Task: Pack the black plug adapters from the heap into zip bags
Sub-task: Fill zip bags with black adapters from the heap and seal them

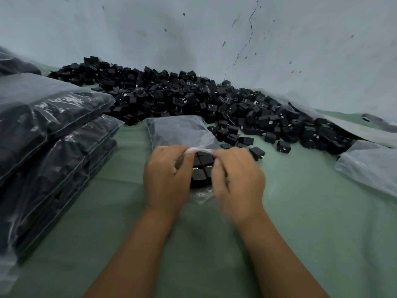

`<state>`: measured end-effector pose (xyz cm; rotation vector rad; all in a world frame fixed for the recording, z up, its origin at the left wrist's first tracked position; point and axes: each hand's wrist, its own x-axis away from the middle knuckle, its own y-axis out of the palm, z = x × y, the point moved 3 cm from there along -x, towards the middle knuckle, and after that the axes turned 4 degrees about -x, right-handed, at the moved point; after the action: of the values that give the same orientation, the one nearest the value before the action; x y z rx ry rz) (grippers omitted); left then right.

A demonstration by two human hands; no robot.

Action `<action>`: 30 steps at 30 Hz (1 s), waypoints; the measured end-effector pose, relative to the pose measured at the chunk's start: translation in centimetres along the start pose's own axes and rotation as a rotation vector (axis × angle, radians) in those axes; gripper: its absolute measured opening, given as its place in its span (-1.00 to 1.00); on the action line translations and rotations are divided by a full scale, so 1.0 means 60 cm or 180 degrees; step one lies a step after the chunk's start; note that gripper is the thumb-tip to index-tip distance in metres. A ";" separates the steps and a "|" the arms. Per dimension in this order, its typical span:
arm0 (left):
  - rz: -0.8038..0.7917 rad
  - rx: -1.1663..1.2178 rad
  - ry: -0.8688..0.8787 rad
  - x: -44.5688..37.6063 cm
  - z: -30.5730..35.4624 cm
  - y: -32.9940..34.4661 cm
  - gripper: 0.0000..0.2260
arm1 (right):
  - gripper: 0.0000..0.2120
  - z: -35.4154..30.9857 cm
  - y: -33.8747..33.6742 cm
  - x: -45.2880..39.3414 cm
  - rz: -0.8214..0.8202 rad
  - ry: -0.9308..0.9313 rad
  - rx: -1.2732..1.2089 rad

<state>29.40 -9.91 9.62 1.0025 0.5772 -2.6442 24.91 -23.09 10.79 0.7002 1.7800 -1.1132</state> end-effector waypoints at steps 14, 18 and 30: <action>-0.0072 0.0468 -0.1089 0.000 -0.025 0.007 -0.70 | -0.67 0.134 0.026 0.035 -0.1510 0.1937 0.0264; -0.0052 0.0493 -0.1060 -0.002 -0.025 0.007 -0.71 | -0.62 0.142 0.015 0.035 -0.1054 0.2631 -0.0574; -0.0123 0.0572 -0.1144 0.002 -0.029 0.008 -0.75 | -0.72 0.145 0.009 0.033 -0.0728 0.2546 -0.0177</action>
<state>30.51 -9.59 8.25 0.5371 0.2850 -2.8530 27.84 -30.67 7.12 1.0164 2.6057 -0.9874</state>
